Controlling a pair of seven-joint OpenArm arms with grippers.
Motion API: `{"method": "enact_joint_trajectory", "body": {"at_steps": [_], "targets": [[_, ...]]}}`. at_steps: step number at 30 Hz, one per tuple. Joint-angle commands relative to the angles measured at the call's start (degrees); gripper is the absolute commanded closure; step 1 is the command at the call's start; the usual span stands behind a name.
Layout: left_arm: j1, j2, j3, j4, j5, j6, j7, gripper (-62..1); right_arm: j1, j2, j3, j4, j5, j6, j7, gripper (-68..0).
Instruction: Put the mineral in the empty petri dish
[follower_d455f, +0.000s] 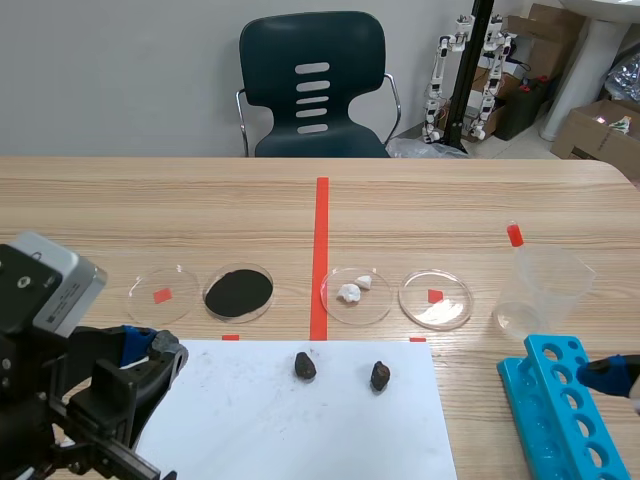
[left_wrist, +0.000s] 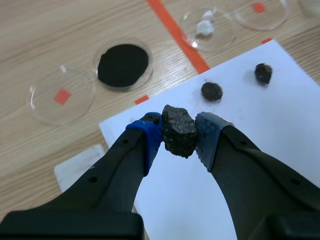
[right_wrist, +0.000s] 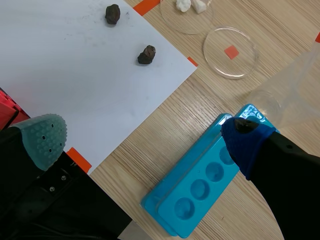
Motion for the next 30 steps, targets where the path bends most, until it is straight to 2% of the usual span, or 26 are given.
{"method": "enact_joint_trajectory", "body": {"at_steps": [1, 5, 13, 16, 18, 24, 30], "targets": [[-1.4, 0.0, 0.7, 0.6, -1.7, 1.6, 1.2, -11.3, -0.1, 0.3, 0.4, 1.1, 0.4, -0.2, 0.6, -65.7], [-4.9, -1.0, 3.4, 0.4, -7.0, 7.1, 7.1, -11.3, -0.1, 0.3, 0.4, 1.1, 0.4, -0.2, 0.6, -65.7], [-12.8, -1.4, 7.4, -0.2, -12.7, 19.5, 19.4, -11.3, -0.1, 0.3, 0.4, 1.1, 0.4, -0.2, 0.6, -65.7], [-16.0, -1.4, 8.0, -1.3, -15.2, 22.3, 24.1, -11.3, -0.1, 0.3, 0.4, 1.1, 0.4, -0.2, 0.6, -65.7], [-18.0, -1.4, 8.2, -2.4, -16.6, 23.3, 27.0, -11.3, -0.1, 0.3, 0.4, 1.1, 0.4, -0.2, 0.6, -65.7], [-23.8, -1.2, 8.3, -7.5, -21.4, 23.4, 32.9, -11.3, -0.1, 0.3, 0.4, 1.1, 0.4, -0.2, 0.6, -65.7], [-29.6, 1.4, 8.3, -14.2, -21.9, 23.4, 37.5, -11.3, -0.1, 0.3, 0.4, 1.1, 0.4, -0.2, 0.6, -65.7]]}}
